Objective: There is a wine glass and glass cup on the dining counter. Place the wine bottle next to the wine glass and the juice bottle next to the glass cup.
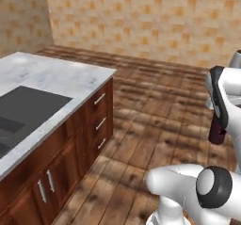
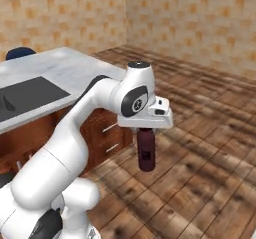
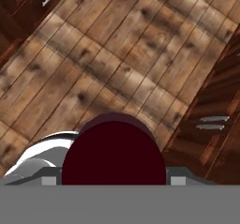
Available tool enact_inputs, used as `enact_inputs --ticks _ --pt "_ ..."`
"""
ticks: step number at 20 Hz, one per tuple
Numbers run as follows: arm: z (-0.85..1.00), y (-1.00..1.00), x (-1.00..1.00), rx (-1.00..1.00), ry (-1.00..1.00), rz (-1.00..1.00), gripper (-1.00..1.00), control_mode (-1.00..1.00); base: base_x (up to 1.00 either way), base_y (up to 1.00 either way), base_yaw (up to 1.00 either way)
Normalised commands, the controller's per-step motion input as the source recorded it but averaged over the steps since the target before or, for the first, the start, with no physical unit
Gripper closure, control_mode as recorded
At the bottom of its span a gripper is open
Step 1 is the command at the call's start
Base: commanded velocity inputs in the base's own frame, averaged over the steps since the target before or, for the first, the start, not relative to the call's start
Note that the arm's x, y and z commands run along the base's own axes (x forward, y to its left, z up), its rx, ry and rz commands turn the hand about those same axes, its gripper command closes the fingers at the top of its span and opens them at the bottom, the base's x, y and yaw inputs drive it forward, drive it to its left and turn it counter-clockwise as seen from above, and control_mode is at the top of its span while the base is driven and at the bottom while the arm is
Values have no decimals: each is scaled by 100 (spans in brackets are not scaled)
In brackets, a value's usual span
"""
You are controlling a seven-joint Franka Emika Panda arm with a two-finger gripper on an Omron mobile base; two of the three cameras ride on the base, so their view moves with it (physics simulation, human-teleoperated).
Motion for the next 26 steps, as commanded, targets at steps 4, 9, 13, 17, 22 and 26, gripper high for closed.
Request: enact_inputs --ticks 4,9,13,17,22,26 --pt "0 0 0 0 0 0 100 100 68 0 -20" --pt "0 0 0 0 0 0 100 100 93 -3 0" --pt "0 0 0 0 0 0 100 100 94 -3 0" --pt "0 0 0 0 0 0 100 100 94 -3 0" --pt "0 0 0 0 0 0 100 100 94 -6 0" --pt "0 0 0 0 0 0 100 100 94 -7 1"
